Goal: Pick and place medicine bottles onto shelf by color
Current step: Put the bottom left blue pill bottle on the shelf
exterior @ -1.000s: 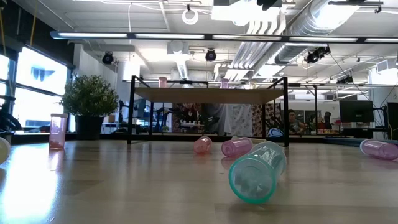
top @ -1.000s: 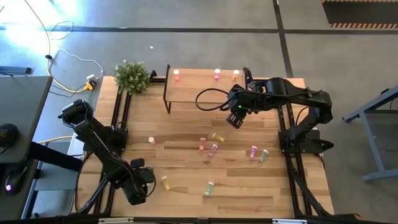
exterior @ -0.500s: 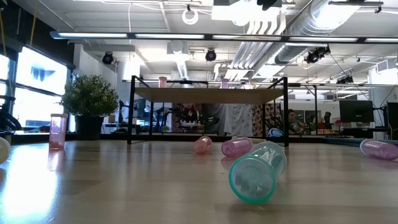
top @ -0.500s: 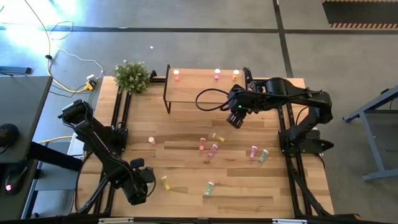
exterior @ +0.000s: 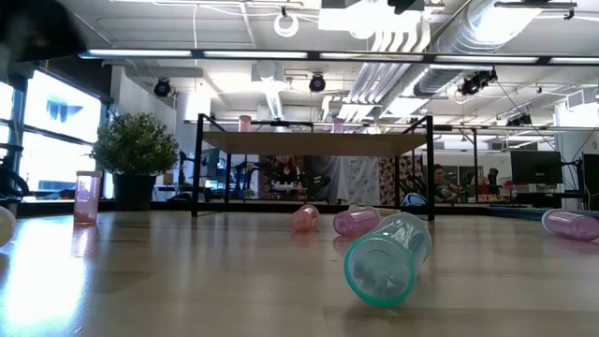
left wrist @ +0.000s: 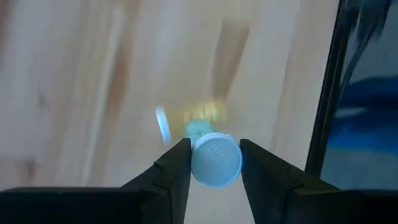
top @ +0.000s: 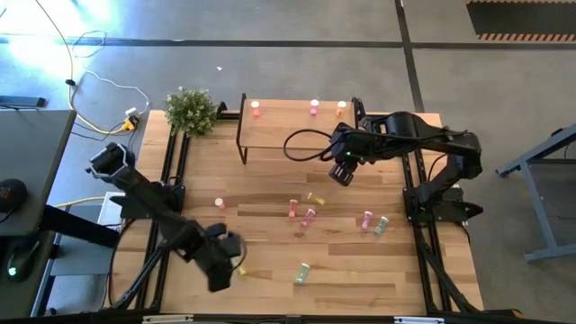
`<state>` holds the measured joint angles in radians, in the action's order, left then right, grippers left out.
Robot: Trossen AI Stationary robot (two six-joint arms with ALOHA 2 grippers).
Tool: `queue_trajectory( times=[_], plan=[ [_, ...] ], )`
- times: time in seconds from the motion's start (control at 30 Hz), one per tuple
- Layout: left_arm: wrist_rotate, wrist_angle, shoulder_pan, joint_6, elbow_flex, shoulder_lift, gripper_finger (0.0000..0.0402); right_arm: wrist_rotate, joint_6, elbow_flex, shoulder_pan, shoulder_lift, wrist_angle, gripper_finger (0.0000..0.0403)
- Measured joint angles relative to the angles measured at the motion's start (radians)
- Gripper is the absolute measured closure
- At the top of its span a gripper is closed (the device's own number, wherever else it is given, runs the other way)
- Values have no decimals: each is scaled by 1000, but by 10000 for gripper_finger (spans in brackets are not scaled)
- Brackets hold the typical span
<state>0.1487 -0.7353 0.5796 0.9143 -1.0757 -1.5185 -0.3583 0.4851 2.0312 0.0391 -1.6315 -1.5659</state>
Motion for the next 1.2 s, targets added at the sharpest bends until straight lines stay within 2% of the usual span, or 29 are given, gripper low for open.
queue_trajectory(
  times=[0.13,0.4,0.77,1.0,1.2],
  plan=[
    [29,2,-130,-132,-61,0,284,-8,-19,0,-2,21,19,253],
    [10,-5,-411,-423,-163,0,284,-13,-19,0,-46,57,48,253],
    [-114,-25,-785,-829,-270,0,284,-13,12,0,-115,57,49,253],
    [-120,-40,-981,-1023,-359,0,284,-13,42,0,-166,57,49,253],
    [-114,-48,-1122,-1127,-464,1,284,-14,80,0,-206,57,49,253]
  ],
)
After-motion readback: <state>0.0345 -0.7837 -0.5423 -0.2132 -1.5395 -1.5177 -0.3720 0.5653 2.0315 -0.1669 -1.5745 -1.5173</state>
